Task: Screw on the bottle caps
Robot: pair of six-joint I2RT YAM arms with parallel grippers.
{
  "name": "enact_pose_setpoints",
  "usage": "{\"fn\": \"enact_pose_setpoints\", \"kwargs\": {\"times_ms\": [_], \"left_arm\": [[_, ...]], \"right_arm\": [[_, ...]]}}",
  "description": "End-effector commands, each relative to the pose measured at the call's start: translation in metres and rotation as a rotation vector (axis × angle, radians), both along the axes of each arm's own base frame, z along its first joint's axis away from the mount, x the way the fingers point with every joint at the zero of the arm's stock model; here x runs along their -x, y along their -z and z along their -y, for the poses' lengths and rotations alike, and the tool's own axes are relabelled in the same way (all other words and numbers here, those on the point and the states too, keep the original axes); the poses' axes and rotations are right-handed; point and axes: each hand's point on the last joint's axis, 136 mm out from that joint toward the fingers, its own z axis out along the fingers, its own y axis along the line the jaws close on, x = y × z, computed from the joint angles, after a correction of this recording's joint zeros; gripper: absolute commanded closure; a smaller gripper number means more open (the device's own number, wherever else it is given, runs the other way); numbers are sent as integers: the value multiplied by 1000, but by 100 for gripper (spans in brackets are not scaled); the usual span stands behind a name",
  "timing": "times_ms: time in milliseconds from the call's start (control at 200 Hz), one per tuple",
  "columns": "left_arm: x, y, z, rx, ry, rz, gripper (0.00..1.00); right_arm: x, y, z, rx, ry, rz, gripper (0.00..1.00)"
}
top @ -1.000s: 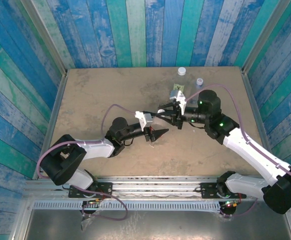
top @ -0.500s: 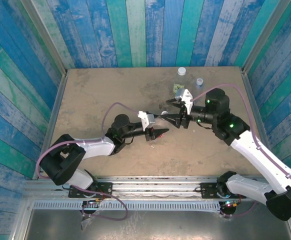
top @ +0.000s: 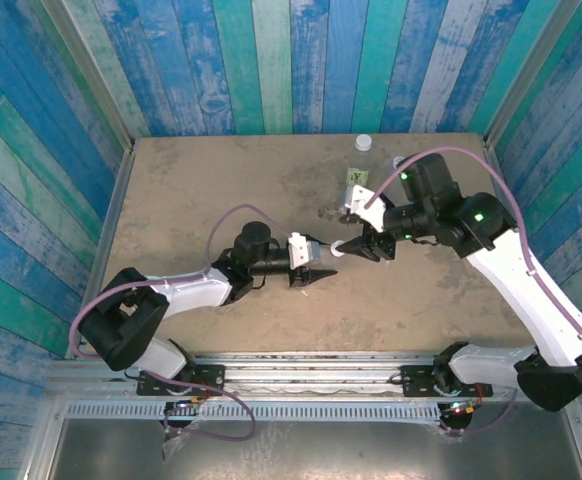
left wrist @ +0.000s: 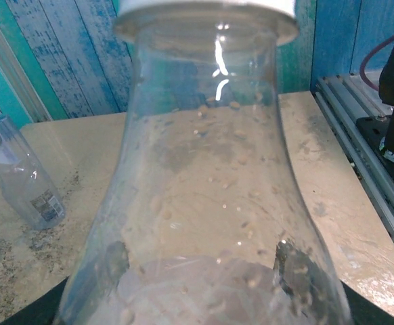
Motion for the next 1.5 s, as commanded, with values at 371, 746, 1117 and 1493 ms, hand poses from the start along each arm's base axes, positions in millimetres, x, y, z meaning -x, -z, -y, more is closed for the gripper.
{"fn": "enact_pose_setpoints", "kwargs": {"times_ms": [371, 746, 1117, 1493], "left_arm": [[15, -29, -6, 54, 50, 75, 49], [5, -29, -5, 54, 0, 58, 50], [-67, -23, -15, 19, -389, 78, 51], [-96, -43, -36, 235, -536, -24, 49]], "right_arm": [[2, 53, 7, 207, -40, -88, 57], [0, 56, 1, 194, -42, -123, 88], [-43, 63, -4, 27, 615, -554, 86], [-60, 21, 20, -188, 564, -55, 26]]}}
